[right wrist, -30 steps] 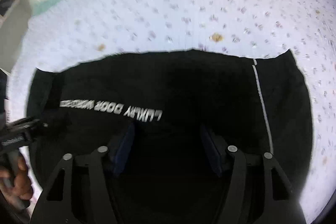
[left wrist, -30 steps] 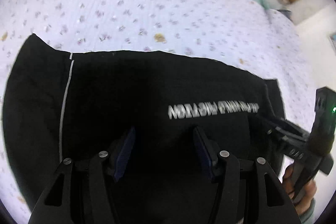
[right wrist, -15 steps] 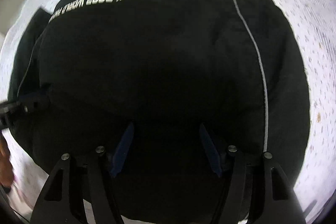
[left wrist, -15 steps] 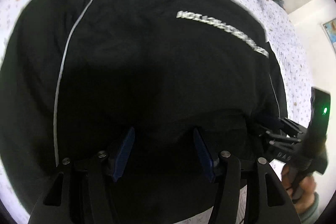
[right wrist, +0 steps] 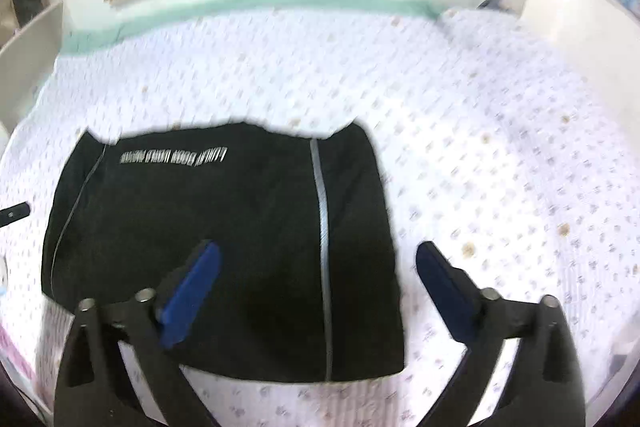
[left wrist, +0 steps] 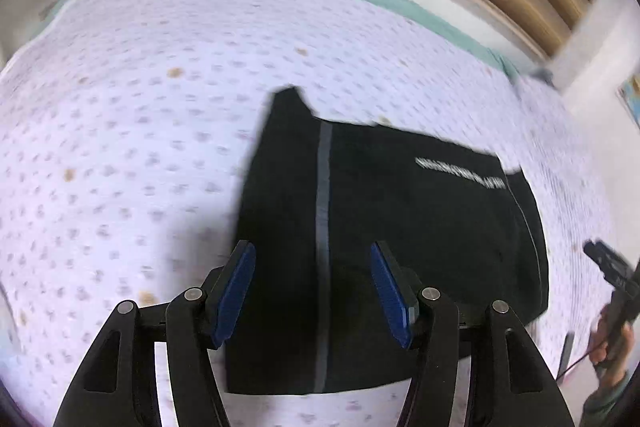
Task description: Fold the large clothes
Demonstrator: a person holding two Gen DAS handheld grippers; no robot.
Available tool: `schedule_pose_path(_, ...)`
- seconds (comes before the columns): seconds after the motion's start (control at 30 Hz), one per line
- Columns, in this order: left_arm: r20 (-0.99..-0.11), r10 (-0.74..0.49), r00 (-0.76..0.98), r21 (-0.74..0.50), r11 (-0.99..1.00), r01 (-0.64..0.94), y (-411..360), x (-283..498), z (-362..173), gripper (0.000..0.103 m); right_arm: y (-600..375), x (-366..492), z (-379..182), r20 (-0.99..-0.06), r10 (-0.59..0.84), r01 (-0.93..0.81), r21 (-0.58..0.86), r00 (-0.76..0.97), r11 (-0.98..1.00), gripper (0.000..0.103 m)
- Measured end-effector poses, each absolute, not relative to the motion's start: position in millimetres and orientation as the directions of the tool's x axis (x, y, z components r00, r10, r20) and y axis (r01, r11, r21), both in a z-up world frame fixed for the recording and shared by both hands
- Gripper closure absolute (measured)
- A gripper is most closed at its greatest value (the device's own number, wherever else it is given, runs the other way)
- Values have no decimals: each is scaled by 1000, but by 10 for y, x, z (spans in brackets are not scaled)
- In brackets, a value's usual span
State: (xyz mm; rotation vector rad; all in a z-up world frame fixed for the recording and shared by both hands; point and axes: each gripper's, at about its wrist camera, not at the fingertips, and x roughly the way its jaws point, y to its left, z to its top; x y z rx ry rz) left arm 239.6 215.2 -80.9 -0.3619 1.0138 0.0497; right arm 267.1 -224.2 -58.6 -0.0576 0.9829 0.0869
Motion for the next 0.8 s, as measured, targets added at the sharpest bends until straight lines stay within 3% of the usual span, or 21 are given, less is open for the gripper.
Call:
schedule_pose_path(0.27,-833,-326,447,-476,834,-278,2619,2409,-1335,41,-2543,2760,-841,-867,85,-36,77,490,996,2)
schedule_pose_path(0.5,-842,-353,407,-496,804,-328,2556,2550,-1726,40,-2735,2888,-1104,-885,142,-12,153,444,988,3)
schedule_pose_path(0.8,-778,-487,396,-614,722,-319,2628,2789,-2072,40,-2913,3110,-1469,-897,193,44,229,397,972,3)
